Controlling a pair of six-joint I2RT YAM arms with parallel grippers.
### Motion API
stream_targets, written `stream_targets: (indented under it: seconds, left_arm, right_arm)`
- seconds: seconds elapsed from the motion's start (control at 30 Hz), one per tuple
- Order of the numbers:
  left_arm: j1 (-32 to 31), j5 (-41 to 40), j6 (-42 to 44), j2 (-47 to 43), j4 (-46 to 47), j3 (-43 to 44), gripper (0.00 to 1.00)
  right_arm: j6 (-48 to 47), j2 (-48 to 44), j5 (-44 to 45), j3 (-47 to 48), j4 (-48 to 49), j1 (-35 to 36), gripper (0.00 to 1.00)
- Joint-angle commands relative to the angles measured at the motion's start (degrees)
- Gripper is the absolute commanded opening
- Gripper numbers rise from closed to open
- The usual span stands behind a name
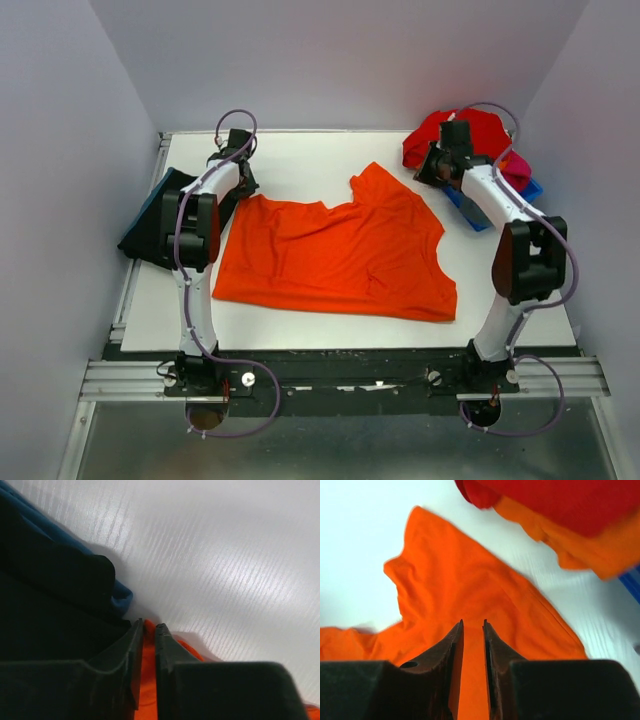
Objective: Fold and stack the t-shirts
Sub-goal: Grap the side of the flattened tshirt furthest away from the robot with both arms
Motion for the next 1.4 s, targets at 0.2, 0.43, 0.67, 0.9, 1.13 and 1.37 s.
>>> stream_targets:
  seconds: [0.2,0.43,0.67,0.9,1.13,1.37]
  left_arm:
    - [0.0,1.3,1.4,-2.9,3.7,-4.5,0.0]
    - [0.1,0.9,1.3,-6.8,5.6,-5.8,0.0]
    - [0.2,0.5,0.8,-10.5,7.0,-8.3,0.0]
    - [0.8,1.2,1.1,-12.9,7.6,-10.2,0.0]
    - [1.8,2.4,1.1,-15.1,8.3,-11.9,0.0]
    - [2.0,3.5,1.1,-15.5,8.5,-12.4,0.0]
  right_arm:
    - [-5.6,22.9,3.4,29.4,-15.0,1.6,0.35]
    - [-7.1,38.8,3.1,53.4,-25.5,1.6,0.39]
    - [-5.6,43.1,-5.2,54.6,-20.5,1.7,0.52]
    - [-4.2,48.4,-6.6,58.9,-19.0,2.8,0.55]
    - [-4.1,50.5,-6.2,61.2,-20.7,3.5,0.44]
    - [-4.7,49.8,-6.1,59.8,-22.0,3.9,0.38]
